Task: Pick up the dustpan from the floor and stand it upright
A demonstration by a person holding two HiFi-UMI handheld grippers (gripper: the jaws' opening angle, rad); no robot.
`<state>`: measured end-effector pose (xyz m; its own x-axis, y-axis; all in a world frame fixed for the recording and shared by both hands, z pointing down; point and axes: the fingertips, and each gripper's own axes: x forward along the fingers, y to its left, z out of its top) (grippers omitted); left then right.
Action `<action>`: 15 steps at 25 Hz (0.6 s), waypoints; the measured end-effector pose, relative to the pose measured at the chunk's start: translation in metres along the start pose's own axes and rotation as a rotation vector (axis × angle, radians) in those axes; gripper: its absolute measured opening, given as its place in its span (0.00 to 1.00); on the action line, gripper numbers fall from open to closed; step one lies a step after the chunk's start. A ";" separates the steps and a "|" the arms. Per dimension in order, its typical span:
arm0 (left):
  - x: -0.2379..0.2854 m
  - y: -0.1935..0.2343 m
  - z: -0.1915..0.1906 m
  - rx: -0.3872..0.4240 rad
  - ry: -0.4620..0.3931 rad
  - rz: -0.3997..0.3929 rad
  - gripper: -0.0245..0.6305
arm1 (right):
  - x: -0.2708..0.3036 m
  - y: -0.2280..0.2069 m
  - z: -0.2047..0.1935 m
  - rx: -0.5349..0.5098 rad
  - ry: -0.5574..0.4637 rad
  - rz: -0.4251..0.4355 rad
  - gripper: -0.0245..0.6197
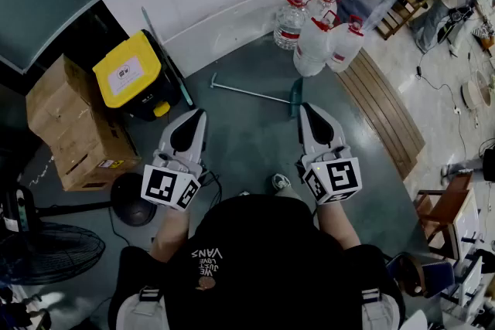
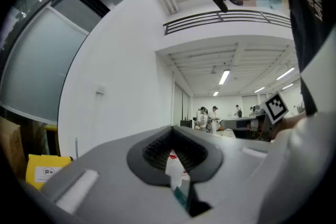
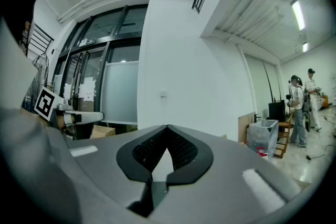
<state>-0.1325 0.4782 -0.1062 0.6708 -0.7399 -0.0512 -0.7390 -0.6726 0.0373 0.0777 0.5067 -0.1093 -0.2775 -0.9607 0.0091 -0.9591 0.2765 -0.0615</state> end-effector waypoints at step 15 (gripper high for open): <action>0.052 0.029 -0.049 -0.067 0.078 -0.028 0.12 | 0.061 -0.024 -0.040 0.038 0.073 0.065 0.04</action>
<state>-0.1158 0.4200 -0.0590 0.6957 -0.7179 0.0246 -0.7160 -0.6904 0.1033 0.0820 0.4428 -0.0672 -0.3441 -0.9358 0.0767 -0.9363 0.3359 -0.1020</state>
